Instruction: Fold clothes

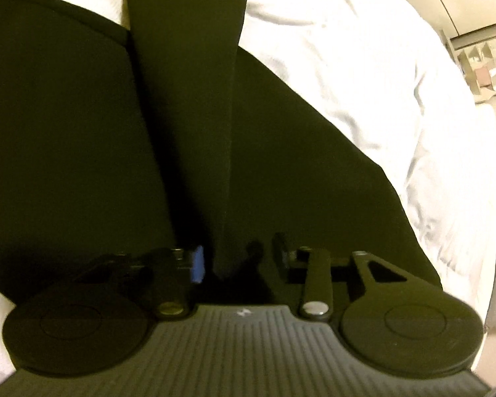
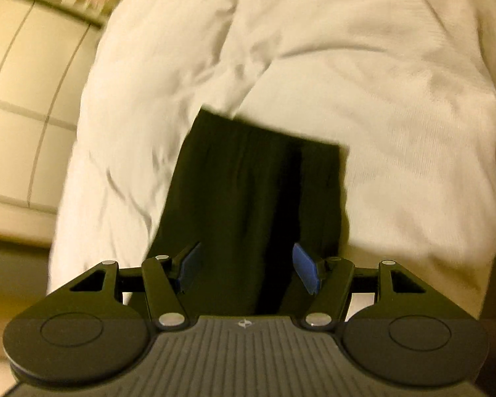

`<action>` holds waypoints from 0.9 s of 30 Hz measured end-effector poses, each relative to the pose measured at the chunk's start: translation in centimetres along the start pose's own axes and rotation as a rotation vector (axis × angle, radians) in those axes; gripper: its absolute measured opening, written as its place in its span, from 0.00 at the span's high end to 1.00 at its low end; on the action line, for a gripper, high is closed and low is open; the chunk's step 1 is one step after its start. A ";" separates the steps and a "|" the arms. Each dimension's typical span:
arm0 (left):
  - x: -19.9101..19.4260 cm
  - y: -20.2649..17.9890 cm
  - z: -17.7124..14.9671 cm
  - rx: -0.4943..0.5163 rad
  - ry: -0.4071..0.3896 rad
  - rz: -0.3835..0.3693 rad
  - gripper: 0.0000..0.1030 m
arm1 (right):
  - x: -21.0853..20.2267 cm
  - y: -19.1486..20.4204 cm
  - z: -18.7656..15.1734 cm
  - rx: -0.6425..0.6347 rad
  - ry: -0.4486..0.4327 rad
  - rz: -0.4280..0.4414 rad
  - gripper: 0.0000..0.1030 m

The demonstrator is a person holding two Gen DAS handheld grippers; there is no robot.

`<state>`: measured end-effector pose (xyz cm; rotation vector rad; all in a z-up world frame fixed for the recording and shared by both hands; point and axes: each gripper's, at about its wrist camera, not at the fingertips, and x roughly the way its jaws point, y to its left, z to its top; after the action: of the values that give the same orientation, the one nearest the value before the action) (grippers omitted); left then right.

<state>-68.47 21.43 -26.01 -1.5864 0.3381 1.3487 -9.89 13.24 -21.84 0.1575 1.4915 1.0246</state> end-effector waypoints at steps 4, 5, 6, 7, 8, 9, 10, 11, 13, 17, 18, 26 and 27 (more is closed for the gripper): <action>0.9 -0.6 -0.1 0.067 -0.004 0.032 0.78 | 1.6 0.1 2.3 -0.047 0.012 -0.055 0.41; 1.1 -0.7 0.0 0.078 -0.006 0.038 0.82 | 1.9 0.0 2.5 -0.065 0.016 -0.079 0.41; 1.2 -0.8 0.1 0.093 -0.009 0.051 0.88 | 2.5 -0.2 2.9 -0.065 0.026 -0.086 0.42; 1.0 -0.9 -0.5 0.110 -0.019 0.061 0.97 | 3.1 -0.3 3.2 -0.063 0.035 -0.089 0.51; 0.8 -1.1 -0.5 0.128 -0.029 0.056 0.98 | 3.8 -0.4 3.6 -0.074 0.040 -0.094 0.61; 0.4 -1.3 -0.7 0.150 -0.046 0.055 0.98 | 4.1 -0.2 3.9 -0.096 0.042 -0.102 0.89; -0.3 -1.8 -1.1 0.189 -0.078 0.053 0.98 | 4.0 0.3 4.0 -0.132 0.038 -0.110 0.94; -1.3 -2.4 -1.7 0.227 -0.117 0.045 0.98 | 3.9 0.9 4.1 -0.169 0.033 -0.118 0.94; -3.3 -2.9 -3.0 0.252 -0.169 0.026 0.98 | 2.9 2.4 4.0 -0.252 0.010 -0.122 0.96; -5.8 -2.7 -6.2 0.280 -0.210 0.041 0.98 | 0.0 3.8 3.2 -0.350 -0.027 -0.115 0.96; -6.1 -2.6 -7.0 0.290 -0.207 0.055 0.98 | -0.5 3.7 3.1 -0.353 -0.026 -0.118 0.96; -1.5 -1.9 -10.1 0.342 -0.145 0.200 0.93 | 1.8 0.0 2.4 -0.368 0.034 -0.243 0.96; -0.8 -1.8 -10.2 0.341 -0.137 0.218 0.93 | 2.1 0.0 2.2 -0.372 0.039 -0.252 0.95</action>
<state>-61.43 13.86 -25.50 -1.1939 0.6357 1.4672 -8.45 15.68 -23.10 -0.3083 1.2909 1.0820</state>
